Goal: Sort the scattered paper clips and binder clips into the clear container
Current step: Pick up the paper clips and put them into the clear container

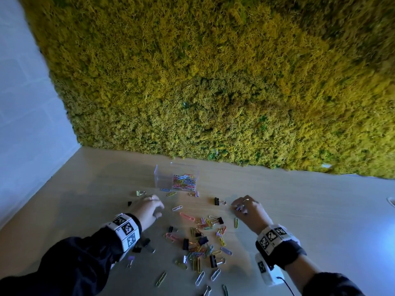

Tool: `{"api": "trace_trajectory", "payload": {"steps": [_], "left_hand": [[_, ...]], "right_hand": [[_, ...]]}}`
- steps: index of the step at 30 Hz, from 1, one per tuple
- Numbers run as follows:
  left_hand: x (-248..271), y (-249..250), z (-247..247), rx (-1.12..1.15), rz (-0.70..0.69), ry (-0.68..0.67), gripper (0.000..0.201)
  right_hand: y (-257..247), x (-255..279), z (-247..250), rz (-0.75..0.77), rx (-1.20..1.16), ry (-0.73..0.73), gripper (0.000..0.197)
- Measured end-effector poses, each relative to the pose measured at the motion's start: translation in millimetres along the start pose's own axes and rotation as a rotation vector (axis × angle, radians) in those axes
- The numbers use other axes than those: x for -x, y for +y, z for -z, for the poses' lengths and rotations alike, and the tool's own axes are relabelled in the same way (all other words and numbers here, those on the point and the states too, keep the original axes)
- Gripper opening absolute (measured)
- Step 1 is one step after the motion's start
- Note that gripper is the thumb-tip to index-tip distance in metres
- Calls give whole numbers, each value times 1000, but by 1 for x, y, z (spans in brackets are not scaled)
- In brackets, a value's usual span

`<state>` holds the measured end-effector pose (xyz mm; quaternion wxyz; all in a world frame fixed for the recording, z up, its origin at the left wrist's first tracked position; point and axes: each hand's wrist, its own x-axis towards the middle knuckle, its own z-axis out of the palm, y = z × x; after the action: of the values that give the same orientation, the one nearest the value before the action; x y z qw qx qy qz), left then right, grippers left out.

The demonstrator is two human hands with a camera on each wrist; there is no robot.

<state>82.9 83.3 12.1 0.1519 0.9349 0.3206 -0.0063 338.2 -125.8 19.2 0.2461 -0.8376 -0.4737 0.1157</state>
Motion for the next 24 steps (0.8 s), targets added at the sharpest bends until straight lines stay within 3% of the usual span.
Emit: {"api": "trace_trajectory", "payload": {"steps": [4, 8, 11, 14, 18, 22, 24], "left_hand": [[3, 25, -15, 46, -113, -221, 31], [-3, 35, -20, 14, -103, -233, 22], [-4, 34, -19, 23, -74, -210, 19], [-4, 25, -11, 101, -3, -87, 9], [-3, 4, -3, 110, 126, -25, 13], [3, -1, -4, -47, 136, -89, 32], [8, 12, -5, -8, 52, -111, 31]], "right_hand": [[-20, 1, -21, 72, 96, -302, 34], [-31, -8, -29, -3, 153, -337, 25], [-26, -11, -26, -43, 127, -230, 22], [-11, -13, -11, -184, 119, -68, 22], [7, -4, 1, -309, 101, 11, 30], [2, 11, -3, -184, 68, 65, 24], [-1, 20, -13, -105, 97, -40, 24]]}}
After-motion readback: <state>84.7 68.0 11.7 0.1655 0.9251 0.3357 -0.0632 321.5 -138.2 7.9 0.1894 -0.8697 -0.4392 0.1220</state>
